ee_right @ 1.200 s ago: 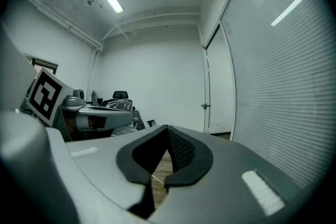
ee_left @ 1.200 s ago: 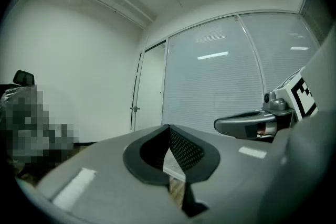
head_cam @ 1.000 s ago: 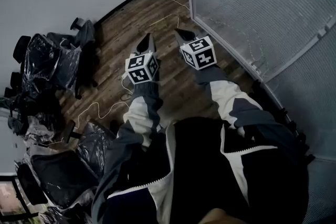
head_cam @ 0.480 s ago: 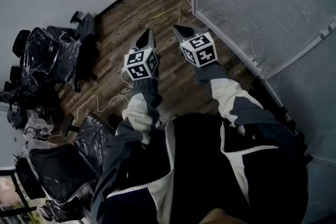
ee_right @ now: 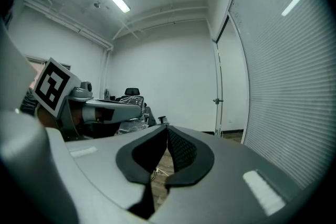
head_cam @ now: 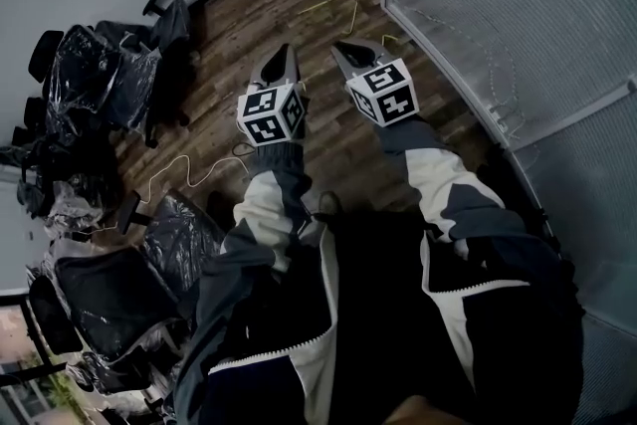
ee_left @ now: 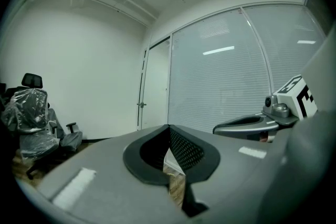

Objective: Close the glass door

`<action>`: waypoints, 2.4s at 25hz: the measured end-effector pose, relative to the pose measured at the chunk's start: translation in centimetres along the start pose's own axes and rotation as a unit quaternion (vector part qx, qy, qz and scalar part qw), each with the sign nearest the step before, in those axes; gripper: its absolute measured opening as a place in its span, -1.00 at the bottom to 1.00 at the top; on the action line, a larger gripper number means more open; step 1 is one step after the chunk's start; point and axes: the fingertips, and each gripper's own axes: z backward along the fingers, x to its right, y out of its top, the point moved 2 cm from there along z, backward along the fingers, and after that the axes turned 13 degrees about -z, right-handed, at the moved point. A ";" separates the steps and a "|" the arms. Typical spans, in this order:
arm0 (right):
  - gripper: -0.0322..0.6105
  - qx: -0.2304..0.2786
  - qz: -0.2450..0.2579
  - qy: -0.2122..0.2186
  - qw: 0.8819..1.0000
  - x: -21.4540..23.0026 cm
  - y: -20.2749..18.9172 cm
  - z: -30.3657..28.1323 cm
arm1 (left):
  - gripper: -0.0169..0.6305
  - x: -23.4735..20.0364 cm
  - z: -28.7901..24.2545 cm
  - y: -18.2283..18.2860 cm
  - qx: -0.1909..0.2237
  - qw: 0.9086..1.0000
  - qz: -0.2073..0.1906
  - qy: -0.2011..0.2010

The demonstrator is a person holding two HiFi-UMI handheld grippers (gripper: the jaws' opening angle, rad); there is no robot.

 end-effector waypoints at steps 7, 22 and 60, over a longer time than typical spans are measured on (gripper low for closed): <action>-0.89 -0.001 0.005 -0.017 1.000 1.6 0.5 -3.0 | -0.94 -1.9 -2.7 -1.3 0.001 1.000 0.008 -0.002; -0.89 -0.025 0.005 -0.073 0.997 3.4 3.5 -20.1 | -0.94 -16.7 -13.3 -3.0 0.012 0.998 0.025 -0.048; -0.89 -0.059 0.036 0.068 0.995 19.4 12.4 -54.8 | -0.94 -36.3 -40.5 -6.7 -0.056 0.994 0.050 0.083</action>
